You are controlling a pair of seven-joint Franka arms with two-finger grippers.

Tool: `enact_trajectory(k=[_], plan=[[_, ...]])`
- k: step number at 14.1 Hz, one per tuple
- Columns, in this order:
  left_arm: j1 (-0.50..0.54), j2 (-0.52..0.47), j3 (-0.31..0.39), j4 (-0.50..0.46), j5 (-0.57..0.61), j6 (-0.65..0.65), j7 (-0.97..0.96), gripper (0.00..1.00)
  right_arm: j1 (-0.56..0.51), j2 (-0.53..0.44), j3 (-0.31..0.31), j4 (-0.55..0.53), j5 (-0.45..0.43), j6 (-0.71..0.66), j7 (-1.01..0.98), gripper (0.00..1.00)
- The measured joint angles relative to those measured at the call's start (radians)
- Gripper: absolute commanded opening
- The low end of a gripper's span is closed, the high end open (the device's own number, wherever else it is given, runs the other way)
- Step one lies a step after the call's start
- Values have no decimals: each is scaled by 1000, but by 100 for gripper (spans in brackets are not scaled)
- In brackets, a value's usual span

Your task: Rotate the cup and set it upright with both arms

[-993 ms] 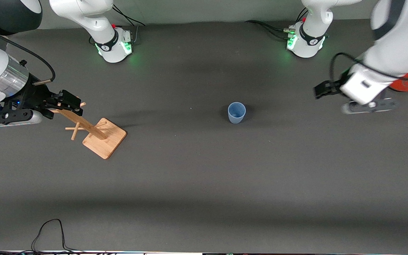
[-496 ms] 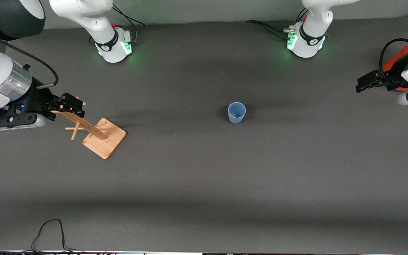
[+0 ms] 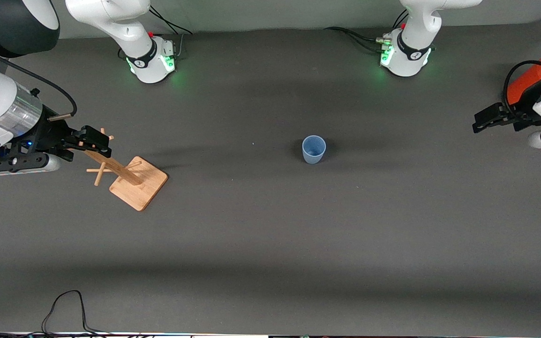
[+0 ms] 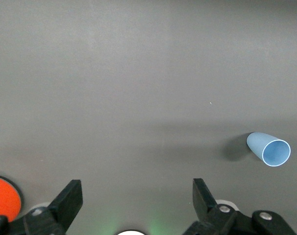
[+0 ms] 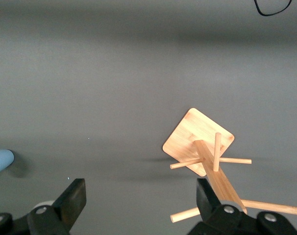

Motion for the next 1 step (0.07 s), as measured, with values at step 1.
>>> enact_trajectory(k=[1], plan=[[-1,1,1,1,1,0,1,100,0,0,0,0,0,0,0,100]])
